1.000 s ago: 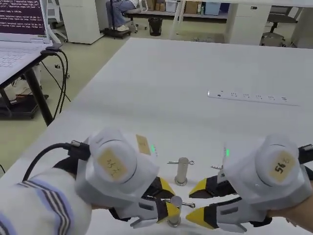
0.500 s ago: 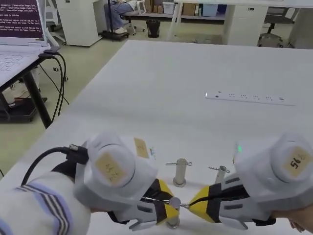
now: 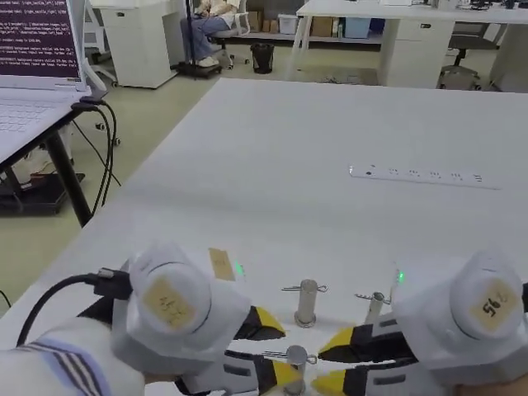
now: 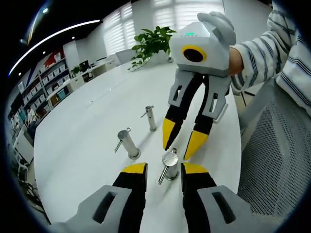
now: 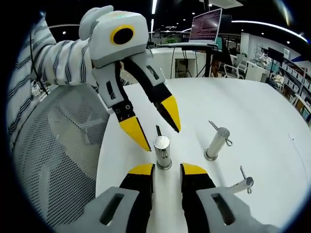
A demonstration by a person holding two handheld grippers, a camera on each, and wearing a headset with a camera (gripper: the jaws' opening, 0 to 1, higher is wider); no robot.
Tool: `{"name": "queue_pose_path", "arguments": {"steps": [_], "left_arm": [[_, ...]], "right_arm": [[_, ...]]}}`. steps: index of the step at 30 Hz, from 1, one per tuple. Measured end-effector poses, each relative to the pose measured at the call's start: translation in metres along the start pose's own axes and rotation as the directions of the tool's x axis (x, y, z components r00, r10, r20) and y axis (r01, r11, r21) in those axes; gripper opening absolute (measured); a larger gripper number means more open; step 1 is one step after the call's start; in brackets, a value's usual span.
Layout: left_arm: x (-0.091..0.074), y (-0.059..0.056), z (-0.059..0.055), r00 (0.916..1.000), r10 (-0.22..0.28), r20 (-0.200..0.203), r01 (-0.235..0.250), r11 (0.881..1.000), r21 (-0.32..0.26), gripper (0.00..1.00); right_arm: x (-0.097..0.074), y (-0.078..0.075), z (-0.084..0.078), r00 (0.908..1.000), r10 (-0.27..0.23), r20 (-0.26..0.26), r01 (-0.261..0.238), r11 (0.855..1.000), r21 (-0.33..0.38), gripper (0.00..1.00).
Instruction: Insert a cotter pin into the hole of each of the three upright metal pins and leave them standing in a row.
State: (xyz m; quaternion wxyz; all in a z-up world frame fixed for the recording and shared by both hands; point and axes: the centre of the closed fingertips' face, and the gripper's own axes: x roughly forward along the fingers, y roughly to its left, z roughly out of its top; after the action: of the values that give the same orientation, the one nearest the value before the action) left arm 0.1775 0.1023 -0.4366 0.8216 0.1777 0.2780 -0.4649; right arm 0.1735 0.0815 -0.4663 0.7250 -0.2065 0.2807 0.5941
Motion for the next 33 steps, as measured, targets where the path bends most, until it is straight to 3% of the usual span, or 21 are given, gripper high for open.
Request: {"name": "queue_pose_path", "arguments": {"steps": [2,5,7,9,12,13,17,21,25,30,33], "left_arm": [[-0.006,0.0,0.001,0.9995,0.005,0.033,-0.004,0.999,-0.043,0.4],[-0.016,0.003,-0.002,0.9976,0.037,0.059,-0.033,0.997,-0.076,0.45],[-0.02,0.004,-0.003,0.995,0.057,0.082,-0.046,0.991,-0.127,0.51],[-0.025,0.003,-0.005,0.9928,0.067,0.099,-0.049,0.983,-0.178,0.58],[-0.034,0.007,-0.007,0.9853,0.123,0.119,-0.095,0.971,-0.218,0.72],[-0.038,0.007,-0.009,0.9828,0.138,0.123,-0.104,0.962,-0.25,0.76],[-0.046,0.007,-0.014,0.9762,0.176,0.127,-0.132,0.946,-0.296,0.97],[-0.05,0.002,-0.02,0.9754,0.188,0.115,-0.145,0.94,-0.309,0.99],[-0.05,-0.004,-0.03,0.9792,0.187,0.078,-0.154,0.936,-0.316,0.99],[-0.05,-0.008,-0.03,0.9778,0.192,0.085,-0.151,0.925,-0.348,0.99],[-0.048,-0.012,-0.032,0.98,0.183,0.077,-0.145,0.925,-0.35,0.99]], "right_arm": [[0.002,0.0,0.002,0.9995,0.001,0.03,-0.002,0.999,0.033,0.27],[0.006,0.003,0.006,0.9969,0.018,0.076,-0.022,0.999,0.048,0.28],[0.008,0.005,0.01,0.9928,0.027,0.116,-0.034,0.998,0.056,0.29],[0.013,0.007,0.012,0.9887,0.046,0.143,-0.059,0.994,0.094,0.3],[0.016,0.006,0.014,0.9853,0.041,0.166,-0.058,0.993,0.102,0.29],[0.018,0.006,0.015,0.984,0.042,0.173,-0.061,0.992,0.106,0.29],[0.023,0.006,0.016,0.9804,0.049,0.191,-0.073,0.99,0.124,0.28],[0.029,0.007,0.015,0.98,0.057,0.191,-0.083,0.988,0.131,0.28],[0.035,0.007,0.014,0.9791,0.059,0.195,-0.087,0.987,0.138,0.28],[0.043,0.01,0.007,0.9845,0.071,0.16,-0.091,0.989,0.12,0.22],[0.045,0.01,0.007,0.9843,0.068,0.163,-0.089,0.989,0.12,0.19]]}}
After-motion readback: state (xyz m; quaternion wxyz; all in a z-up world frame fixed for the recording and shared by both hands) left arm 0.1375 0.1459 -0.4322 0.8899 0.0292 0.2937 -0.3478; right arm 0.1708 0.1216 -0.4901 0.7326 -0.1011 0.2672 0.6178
